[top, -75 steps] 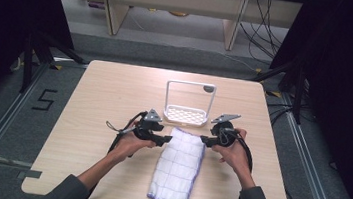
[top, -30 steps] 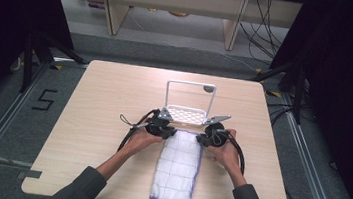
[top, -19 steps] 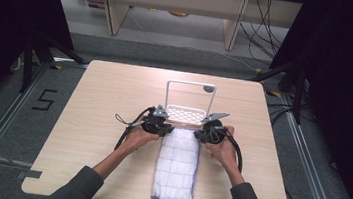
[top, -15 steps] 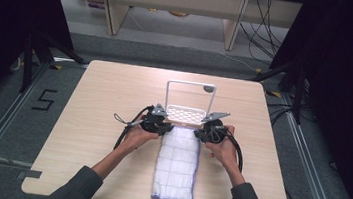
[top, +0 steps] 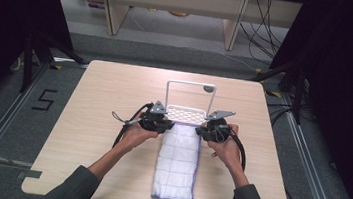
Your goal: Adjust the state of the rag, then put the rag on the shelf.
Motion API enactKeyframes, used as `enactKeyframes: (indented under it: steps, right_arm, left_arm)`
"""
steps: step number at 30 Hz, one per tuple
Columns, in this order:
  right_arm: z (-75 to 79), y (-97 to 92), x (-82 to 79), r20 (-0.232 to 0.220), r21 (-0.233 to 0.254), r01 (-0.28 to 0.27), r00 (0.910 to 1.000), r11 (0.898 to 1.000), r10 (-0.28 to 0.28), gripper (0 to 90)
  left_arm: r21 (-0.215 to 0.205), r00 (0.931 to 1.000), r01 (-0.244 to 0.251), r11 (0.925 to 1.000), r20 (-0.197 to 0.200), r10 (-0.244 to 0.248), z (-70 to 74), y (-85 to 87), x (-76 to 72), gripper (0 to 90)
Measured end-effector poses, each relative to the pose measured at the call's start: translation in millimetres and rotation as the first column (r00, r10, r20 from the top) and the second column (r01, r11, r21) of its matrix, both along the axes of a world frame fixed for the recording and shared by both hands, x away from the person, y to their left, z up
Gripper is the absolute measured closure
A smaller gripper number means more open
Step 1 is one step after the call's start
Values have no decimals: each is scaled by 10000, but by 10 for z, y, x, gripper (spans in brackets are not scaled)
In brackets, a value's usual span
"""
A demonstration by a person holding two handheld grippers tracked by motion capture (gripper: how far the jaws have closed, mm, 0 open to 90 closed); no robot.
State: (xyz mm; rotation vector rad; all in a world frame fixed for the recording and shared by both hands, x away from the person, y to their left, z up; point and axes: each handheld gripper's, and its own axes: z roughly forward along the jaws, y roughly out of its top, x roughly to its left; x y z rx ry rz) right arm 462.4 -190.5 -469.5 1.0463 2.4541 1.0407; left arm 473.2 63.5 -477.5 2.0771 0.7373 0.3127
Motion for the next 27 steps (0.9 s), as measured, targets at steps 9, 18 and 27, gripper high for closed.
enactKeyframes:
  steps: [9, 18, 27]
  right_arm:
    - [167, -17, -101, 559, 237, -335, 9979, 9992, 322, 838]
    - [361, -27, -247, 852, 434, -533, 9951, 9976, 495, 838]
    - [526, -32, -381, 1084, 538, -741, 9918, 9958, 679, 839]
  left_arm:
    - [-80, 9993, 108, 9999, 372, -105, 179, 38, -129, 822]
    - [-237, 9969, 318, 9992, 731, -300, 374, 95, -235, 822]
    - [-621, 9949, 339, 9975, 969, -278, 525, 130, -349, 825]
